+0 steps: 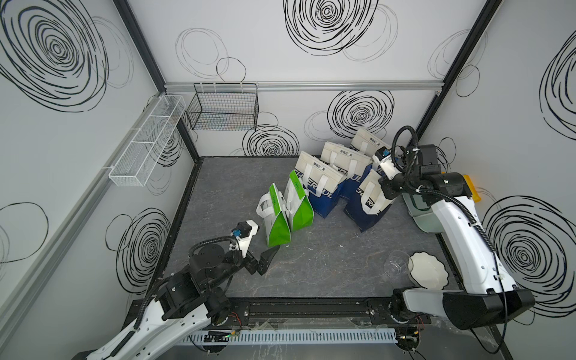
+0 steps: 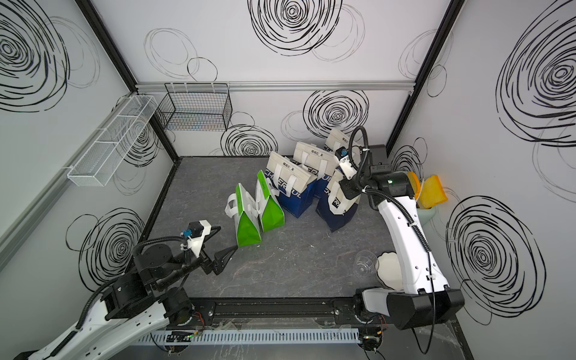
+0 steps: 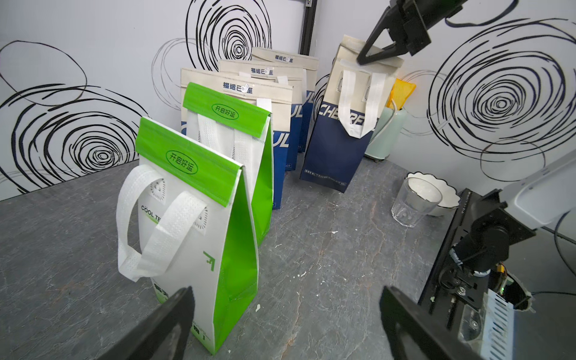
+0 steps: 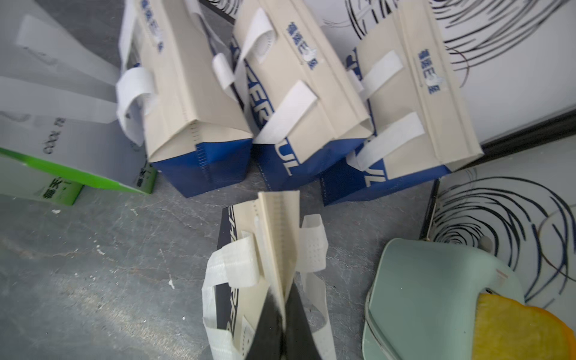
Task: Open the takeout bag
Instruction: Place the takeout bag at the center of the board.
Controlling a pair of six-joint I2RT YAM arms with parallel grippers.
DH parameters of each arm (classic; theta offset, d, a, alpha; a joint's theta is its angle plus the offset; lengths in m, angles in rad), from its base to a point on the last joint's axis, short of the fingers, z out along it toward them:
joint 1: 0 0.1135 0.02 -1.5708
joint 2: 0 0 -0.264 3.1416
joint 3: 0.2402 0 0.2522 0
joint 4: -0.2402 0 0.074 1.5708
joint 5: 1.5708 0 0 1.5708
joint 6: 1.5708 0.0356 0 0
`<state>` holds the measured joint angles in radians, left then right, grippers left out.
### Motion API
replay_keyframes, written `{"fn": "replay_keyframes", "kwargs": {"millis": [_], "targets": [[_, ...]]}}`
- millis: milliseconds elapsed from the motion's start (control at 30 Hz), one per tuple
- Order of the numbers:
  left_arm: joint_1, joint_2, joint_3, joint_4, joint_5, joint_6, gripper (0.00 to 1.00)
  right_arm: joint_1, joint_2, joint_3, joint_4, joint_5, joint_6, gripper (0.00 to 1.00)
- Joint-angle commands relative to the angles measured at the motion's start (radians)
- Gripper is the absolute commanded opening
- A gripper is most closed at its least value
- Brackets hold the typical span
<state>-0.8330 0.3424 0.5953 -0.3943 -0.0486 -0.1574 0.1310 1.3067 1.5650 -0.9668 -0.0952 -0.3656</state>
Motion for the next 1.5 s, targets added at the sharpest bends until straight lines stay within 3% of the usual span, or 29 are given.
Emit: {"fn": "replay_keyframes", "kwargs": {"millis": [0,467,667,700,900,1000,1133,1200,1467], "targets": [[-0.015,-0.004,-0.009,0.045,-0.004,0.002,0.97,-0.047,0.032,0.063,0.094,0.036,0.021,0.00],[-0.043,-0.002,-0.009,0.043,-0.017,-0.005,0.97,-0.216,0.180,0.067,0.154,0.057,0.045,0.00],[-0.048,-0.007,-0.012,0.043,-0.021,-0.006,0.97,-0.227,0.162,-0.025,0.207,0.043,0.059,0.08],[-0.049,-0.007,-0.012,0.043,-0.023,-0.006,0.97,-0.228,0.159,-0.028,0.210,0.040,0.063,0.12],[-0.050,-0.007,-0.012,0.043,-0.026,-0.006,0.97,-0.228,0.149,-0.004,0.215,0.009,0.102,0.56],[-0.049,-0.014,-0.012,0.041,-0.032,-0.007,0.97,-0.225,0.127,0.037,0.211,-0.025,0.125,0.64],[-0.049,-0.013,-0.010,0.040,-0.041,-0.008,0.97,-0.168,0.070,0.096,0.207,-0.029,0.147,0.68],[-0.049,-0.005,0.000,0.033,-0.053,-0.008,0.97,-0.106,0.020,0.094,0.224,-0.026,0.152,0.75],[-0.011,0.040,0.071,-0.034,-0.224,-0.042,0.97,0.194,-0.089,0.022,0.291,-0.068,0.302,0.76]]}}
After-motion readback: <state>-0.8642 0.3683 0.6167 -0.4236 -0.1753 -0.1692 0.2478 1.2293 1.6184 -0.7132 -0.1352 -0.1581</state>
